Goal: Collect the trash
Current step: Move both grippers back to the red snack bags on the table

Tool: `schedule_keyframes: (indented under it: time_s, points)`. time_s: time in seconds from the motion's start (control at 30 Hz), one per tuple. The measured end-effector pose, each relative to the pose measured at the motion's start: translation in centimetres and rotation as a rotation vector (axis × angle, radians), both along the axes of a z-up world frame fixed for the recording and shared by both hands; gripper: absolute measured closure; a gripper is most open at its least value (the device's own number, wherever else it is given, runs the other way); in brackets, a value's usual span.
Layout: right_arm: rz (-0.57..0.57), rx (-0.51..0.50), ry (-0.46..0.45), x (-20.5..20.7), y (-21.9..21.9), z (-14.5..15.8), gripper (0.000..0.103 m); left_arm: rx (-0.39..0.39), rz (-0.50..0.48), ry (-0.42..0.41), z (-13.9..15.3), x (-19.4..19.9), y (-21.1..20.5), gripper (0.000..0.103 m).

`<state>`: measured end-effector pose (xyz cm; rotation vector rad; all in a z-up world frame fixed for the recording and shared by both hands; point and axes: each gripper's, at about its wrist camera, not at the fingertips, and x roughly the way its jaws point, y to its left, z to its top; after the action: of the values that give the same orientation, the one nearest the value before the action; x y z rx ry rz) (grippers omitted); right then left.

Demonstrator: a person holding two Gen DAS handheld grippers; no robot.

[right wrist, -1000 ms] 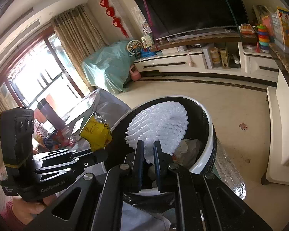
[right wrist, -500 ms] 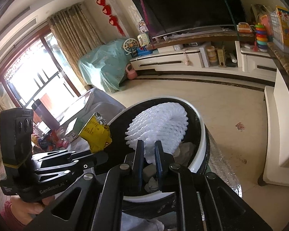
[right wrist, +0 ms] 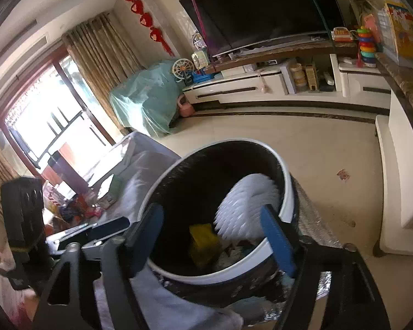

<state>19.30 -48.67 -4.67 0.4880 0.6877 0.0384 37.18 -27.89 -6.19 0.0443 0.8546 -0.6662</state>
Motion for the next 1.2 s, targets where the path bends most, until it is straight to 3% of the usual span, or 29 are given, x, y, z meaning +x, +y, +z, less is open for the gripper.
schedule_keyframes:
  time_s: [0.2,0.77,1.2]
  points:
    - [0.029,0.022,-0.011,-0.2,2.2,0.3,0.012,-0.040,0.086,-0.015,-0.6,-2.9,5.1,0.041]
    - [0.233,0.022,-0.028,0.5,14.1,-0.2,0.006,-0.099,0.400,-0.008,-0.9,-11.2,20.0,0.039]
    - [0.356,-0.017,-0.050,1.5,21.4,-1.0,0.006,-0.087,0.564,-0.010,0.1,-14.7,25.5,0.039]
